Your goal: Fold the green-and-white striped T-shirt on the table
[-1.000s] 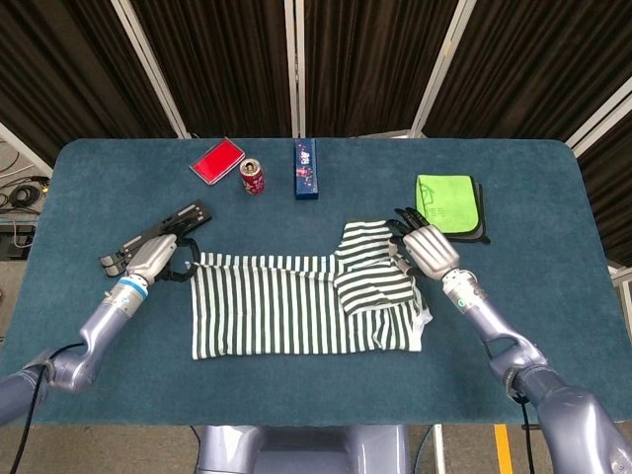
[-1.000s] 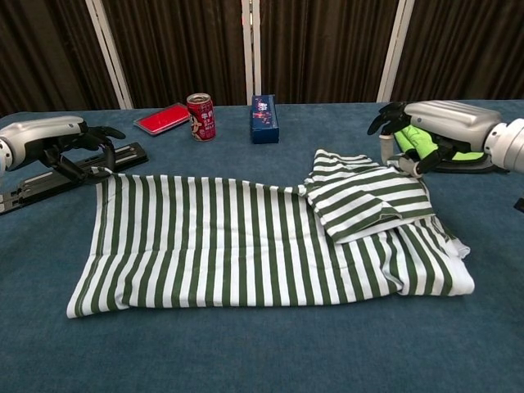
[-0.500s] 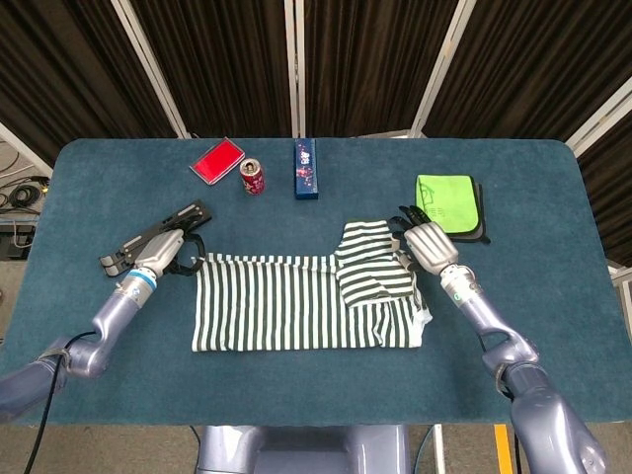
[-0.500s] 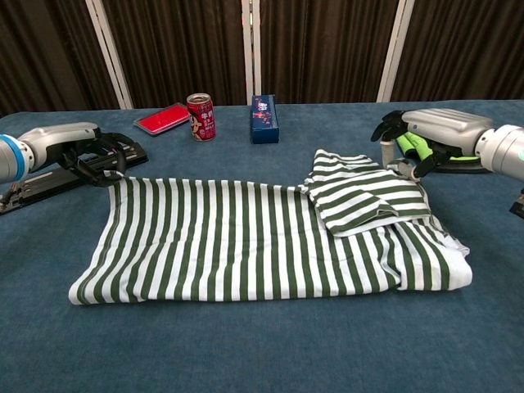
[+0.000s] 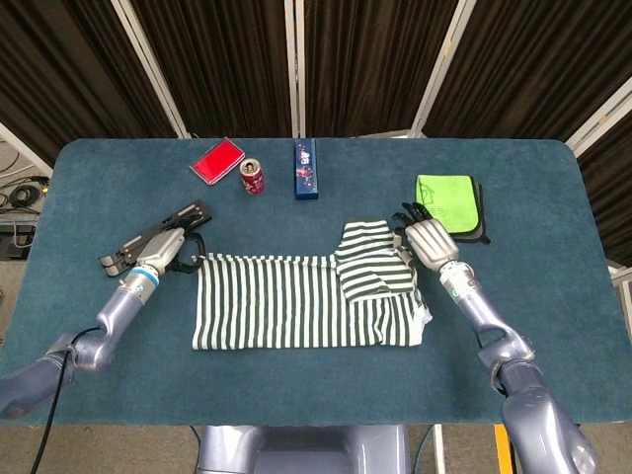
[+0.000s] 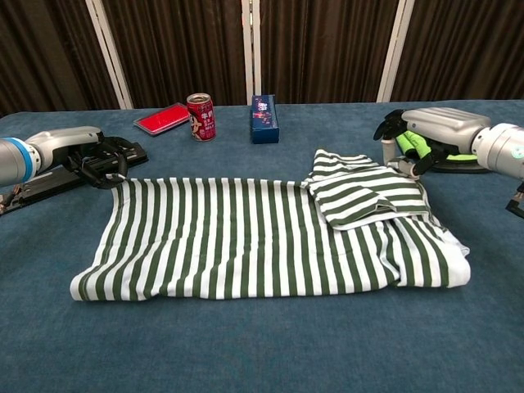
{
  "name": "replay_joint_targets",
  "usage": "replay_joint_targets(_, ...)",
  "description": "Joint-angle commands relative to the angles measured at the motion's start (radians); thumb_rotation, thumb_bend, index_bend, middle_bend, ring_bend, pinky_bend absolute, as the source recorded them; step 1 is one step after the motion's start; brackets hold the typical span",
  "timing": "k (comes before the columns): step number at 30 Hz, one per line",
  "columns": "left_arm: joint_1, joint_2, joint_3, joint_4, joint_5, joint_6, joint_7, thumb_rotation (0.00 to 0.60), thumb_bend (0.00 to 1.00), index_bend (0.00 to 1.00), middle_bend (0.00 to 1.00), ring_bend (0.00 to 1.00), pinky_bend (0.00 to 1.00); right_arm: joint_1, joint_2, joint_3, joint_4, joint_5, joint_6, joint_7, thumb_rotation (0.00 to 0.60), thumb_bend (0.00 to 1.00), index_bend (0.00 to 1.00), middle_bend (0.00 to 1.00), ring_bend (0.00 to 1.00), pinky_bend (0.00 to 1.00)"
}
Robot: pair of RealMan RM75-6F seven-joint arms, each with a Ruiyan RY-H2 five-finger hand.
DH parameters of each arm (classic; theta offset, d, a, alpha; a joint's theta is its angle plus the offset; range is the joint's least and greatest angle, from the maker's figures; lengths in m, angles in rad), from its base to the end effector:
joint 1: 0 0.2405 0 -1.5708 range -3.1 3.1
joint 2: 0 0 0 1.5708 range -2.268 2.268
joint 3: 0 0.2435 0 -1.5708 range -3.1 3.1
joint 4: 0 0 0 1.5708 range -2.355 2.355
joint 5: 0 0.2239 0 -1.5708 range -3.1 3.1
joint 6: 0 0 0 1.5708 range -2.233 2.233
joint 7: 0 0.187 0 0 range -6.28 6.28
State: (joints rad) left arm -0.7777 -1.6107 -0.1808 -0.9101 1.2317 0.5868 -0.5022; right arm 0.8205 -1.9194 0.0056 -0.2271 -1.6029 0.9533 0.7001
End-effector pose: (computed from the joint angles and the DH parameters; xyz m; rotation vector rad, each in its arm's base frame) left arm -0.2487 0.4501 -0.0359 -1.5768 -1.5121 -0.8828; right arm -0.2326 -0.4737 -0.0268 1.8441 -0.8683 0.9672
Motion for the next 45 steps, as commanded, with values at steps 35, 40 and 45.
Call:
replay_joint_targets(35,0.06,0.144,-0.023,-0.16,0.037,0.173,0.061,0.6,0.33,0.0,0.0,0.0,0.0,-0.002,0.018,-0.029,-0.003,0.006,-0.07,-0.093,0.6,0.0,0.0,0.0,0.0,0.0)
replay_joint_targets(40,0.075,0.175,-0.02,-0.208,0.042,0.194,0.065,0.6,0.33,0.0,0.0,0.0,0.0,-0.015,0.05,-0.033,-0.046,0.005,-0.061,-0.13,0.6,0.0,0.0,0.0,0.0,0.0)
replay_joint_targets(45,0.108,0.228,-0.007,-0.275,0.055,0.242,0.087,0.6,0.33,0.0,0.0,0.0,0.0,-0.052,0.119,-0.048,-0.126,-0.008,0.006,-0.195,0.6,0.0,0.0,0.0,0.0,0.0)
